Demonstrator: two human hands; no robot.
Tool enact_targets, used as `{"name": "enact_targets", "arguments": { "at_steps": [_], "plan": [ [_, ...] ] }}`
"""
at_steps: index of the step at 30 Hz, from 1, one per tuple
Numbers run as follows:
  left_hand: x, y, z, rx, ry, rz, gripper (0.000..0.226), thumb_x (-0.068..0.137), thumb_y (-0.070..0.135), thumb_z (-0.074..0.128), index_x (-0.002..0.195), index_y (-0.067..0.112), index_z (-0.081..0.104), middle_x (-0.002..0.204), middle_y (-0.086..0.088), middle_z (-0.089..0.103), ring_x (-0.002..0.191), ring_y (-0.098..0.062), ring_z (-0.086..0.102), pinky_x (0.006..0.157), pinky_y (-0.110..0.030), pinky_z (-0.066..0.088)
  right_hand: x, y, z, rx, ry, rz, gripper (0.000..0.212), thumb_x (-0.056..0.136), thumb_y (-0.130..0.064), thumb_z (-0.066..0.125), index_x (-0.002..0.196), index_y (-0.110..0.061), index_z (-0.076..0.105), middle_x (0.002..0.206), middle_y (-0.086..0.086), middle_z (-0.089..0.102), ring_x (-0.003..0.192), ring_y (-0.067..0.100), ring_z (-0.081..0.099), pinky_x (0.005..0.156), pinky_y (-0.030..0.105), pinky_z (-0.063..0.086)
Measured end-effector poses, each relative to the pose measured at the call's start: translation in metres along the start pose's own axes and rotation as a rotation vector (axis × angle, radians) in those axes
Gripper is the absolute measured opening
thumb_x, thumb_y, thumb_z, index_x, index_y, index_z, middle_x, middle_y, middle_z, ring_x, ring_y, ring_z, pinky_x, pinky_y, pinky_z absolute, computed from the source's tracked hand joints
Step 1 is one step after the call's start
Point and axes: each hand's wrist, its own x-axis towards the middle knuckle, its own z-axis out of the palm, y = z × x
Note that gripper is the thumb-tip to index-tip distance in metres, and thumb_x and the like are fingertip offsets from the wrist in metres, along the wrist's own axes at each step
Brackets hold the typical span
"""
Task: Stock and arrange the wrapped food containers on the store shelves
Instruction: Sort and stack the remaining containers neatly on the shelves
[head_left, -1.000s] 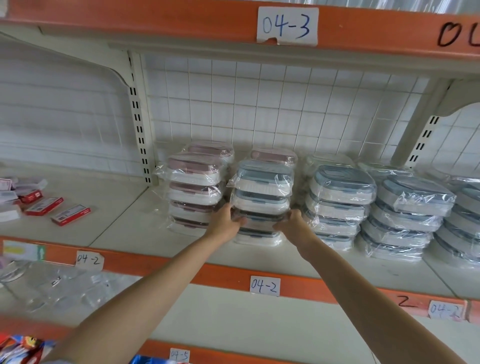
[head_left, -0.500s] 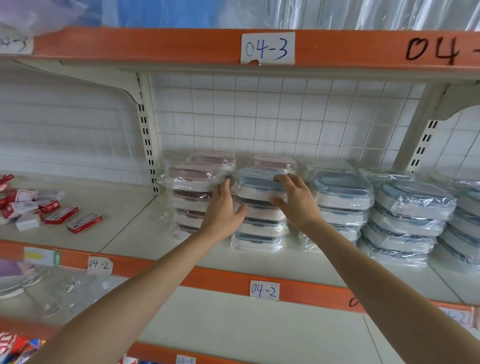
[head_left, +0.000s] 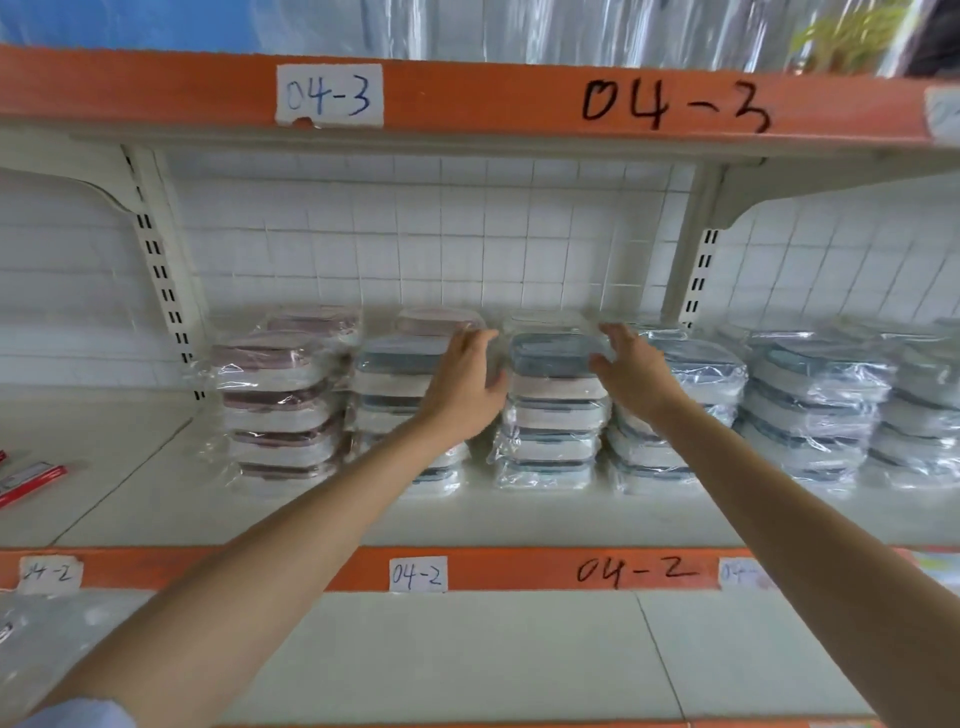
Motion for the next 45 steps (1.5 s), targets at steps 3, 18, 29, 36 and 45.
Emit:
{"name": "enact_targets", "arguments": {
  "at_steps": [3,18,29,36,45],
  "plan": [
    [-0.003,0.006,0.030,-0.178,-0.041,-0.136,0.057,0.092,0.007,0.052,0.145,0.010,0.029,0.131,-0.013,0.044,0.112,-0.025,0.049,0.077,-0.009,0.032,-0.011,0.021,0.000,0.182,-0.026,0.093,0.041,0.093,-0.007,0.045,0.134,-0.007,0.039,0.112,0.008,0.050,0.099,0.020,0.046,0.078,0.030,0.034],
    [-0.030,-0.014,0.082,-0.353,-0.388,-0.647,0.077,0.085,0.006,0.049,0.151,0.017,0.010,0.152,-0.011,0.030,0.134,-0.031,0.034,0.103,-0.035,0.036,-0.043,0.065,0.081,0.413,-0.171,0.526,0.051,0.083,0.010,0.049,0.131,0.002,0.037,0.109,0.008,0.042,0.091,0.021,0.043,0.071,0.027,0.038],
    [-0.049,-0.031,0.076,-0.294,-0.363,-0.464,0.058,0.093,0.016,0.054,0.143,0.009,0.024,0.127,-0.001,0.044,0.107,-0.015,0.048,0.083,-0.023,0.034,-0.063,0.071,0.093,0.476,-0.169,0.447,0.062,0.080,0.006,0.056,0.137,-0.010,0.036,0.103,-0.002,0.056,0.093,0.017,0.053,0.074,0.027,0.044],
    [-0.046,-0.022,0.075,-0.229,-0.291,-0.474,0.047,0.096,0.027,0.053,0.135,0.005,0.037,0.132,-0.014,0.051,0.120,-0.028,0.048,0.094,-0.034,0.040,-0.057,0.065,0.079,0.471,-0.155,0.363,0.037,0.083,0.004,0.054,0.117,-0.009,0.049,0.114,0.007,0.052,0.107,0.021,0.047,0.088,0.036,0.040],
    [-0.047,-0.005,0.083,-0.203,-0.085,-0.494,0.023,0.098,0.012,0.044,0.115,-0.003,0.045,0.106,-0.019,0.057,0.101,-0.033,0.055,0.074,-0.034,0.041,-0.052,0.062,0.056,0.328,-0.187,0.219,0.025,0.084,-0.008,0.056,0.103,-0.016,0.043,0.103,0.003,0.051,0.094,0.020,0.047,0.061,0.021,0.035]
  ]
}}
